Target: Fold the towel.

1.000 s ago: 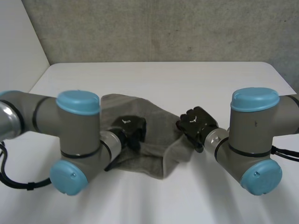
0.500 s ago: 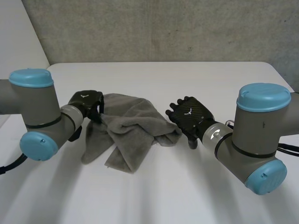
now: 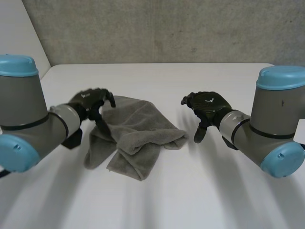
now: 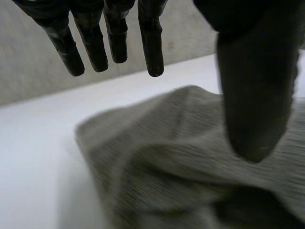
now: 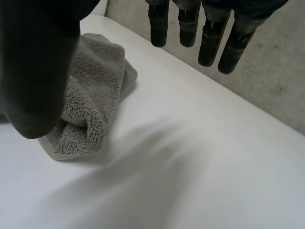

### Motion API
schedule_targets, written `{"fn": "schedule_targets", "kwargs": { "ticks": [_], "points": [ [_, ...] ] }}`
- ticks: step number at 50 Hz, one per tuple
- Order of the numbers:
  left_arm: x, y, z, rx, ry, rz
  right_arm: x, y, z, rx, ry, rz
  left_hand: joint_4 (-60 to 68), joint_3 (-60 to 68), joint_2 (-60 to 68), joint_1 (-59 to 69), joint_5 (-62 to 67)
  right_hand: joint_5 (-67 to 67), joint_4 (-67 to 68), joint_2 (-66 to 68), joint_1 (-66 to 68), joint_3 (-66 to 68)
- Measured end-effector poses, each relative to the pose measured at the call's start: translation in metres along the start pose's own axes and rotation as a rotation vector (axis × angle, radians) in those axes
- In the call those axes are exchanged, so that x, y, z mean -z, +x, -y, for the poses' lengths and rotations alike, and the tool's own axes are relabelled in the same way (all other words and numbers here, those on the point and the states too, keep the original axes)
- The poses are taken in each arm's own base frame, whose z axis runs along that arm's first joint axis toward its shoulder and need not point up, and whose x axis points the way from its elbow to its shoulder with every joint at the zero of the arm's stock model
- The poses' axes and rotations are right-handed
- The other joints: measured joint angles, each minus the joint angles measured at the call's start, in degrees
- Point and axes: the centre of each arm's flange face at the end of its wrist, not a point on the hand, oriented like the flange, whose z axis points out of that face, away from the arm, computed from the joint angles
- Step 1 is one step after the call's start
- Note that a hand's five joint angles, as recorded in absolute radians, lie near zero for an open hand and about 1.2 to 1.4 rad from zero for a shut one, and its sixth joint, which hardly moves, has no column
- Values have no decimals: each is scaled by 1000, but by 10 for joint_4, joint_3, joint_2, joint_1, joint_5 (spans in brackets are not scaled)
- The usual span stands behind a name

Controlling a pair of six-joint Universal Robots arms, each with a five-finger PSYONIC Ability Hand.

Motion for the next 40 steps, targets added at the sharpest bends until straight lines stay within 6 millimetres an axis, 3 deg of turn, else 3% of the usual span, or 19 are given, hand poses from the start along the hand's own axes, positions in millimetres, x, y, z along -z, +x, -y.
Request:
{"fn": "schedule_targets", "kwargs": {
  "ticks": [8, 17, 22, 33, 40],
  "points": [
    [34, 10, -38, 192, -211, 5, -9, 6, -9, -116, -53, -3, 17, 20, 23, 27, 48, 1, 0, 1, 5, 1],
    [57, 15, -86, 313, -378, 27, -21, 1, -24, -129, -106, 16, 93, 95, 94, 101, 123, 1, 0, 1, 7, 1],
    [54, 18, -91, 364, -364, 22, -23, -2, -28, -123, -114, 22, 94, 95, 99, 101, 123, 1, 0, 1, 7, 1],
    [26, 31, -89, 361, -266, -31, -23, -4, -30, -122, -118, 36, 94, 94, 98, 100, 122, 51, 26, 31, 48, 39],
    [13, 41, -88, 357, -249, -61, -24, -16, -34, -117, -119, 79, 94, 94, 98, 100, 122, 215, 201, 207, 217, 210]
  ]
}}
